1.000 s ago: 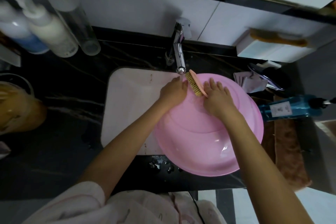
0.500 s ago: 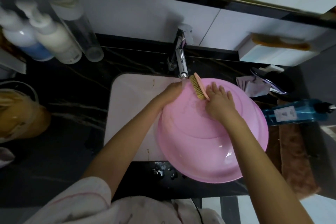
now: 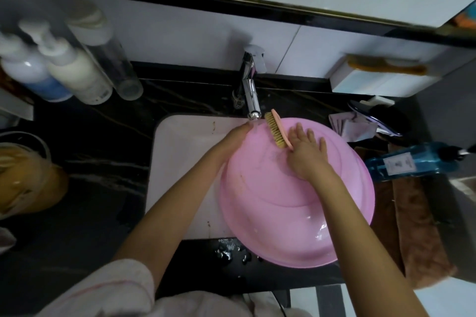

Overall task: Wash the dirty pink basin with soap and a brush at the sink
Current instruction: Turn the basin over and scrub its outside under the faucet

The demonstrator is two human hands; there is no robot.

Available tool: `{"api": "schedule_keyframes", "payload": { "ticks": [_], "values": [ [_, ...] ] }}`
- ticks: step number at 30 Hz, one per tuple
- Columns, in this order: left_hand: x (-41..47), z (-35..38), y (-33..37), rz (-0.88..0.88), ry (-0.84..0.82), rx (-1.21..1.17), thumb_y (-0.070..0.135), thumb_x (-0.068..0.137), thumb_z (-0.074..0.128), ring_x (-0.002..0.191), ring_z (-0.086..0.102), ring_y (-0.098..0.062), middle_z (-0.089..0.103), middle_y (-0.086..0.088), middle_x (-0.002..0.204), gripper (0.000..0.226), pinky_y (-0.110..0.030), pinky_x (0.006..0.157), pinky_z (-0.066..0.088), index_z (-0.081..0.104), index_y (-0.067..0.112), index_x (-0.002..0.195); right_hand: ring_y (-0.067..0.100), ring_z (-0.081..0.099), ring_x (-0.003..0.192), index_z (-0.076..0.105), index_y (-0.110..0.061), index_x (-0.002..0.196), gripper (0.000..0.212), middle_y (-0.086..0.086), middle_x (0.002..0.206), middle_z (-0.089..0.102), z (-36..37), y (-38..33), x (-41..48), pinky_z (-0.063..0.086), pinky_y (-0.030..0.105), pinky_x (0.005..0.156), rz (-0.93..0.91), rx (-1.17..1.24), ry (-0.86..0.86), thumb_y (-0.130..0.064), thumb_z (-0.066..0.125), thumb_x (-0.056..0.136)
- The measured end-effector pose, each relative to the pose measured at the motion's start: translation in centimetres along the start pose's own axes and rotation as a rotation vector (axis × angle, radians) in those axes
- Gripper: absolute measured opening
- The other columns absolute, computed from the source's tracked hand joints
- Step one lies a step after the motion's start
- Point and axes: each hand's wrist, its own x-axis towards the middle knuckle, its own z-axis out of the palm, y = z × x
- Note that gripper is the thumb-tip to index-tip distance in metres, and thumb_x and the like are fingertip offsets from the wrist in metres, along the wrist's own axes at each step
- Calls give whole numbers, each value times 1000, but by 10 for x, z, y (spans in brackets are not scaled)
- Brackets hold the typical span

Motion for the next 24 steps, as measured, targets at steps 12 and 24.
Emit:
{"api": "schedule_keyframes", "payload": {
  "ticks": [12, 24],
  "values": [
    [-28, 3, -4, -19, 95, -99, 29, 93, 47, 80, 59, -14, 67, 1, 84, 23, -27, 74, 46, 65, 20, 82, 22, -10, 146, 0, -15, 152, 65, 1, 159, -12, 6, 9, -5, -9, 42, 115, -6, 38, 44, -10, 32, 96],
    [-87, -13, -89, -175, 219, 172, 30, 97, 44, 115, 46, -16, 52, 5, 117, 23, -24, 89, 42, 58, 22, 114, 21, -11, 146, -3, -14, 152, 68, -1, 159, -12, 3, 4, -5, -9, 48, 115, 38, 9, 41, -10, 34, 95]
  ]
}}
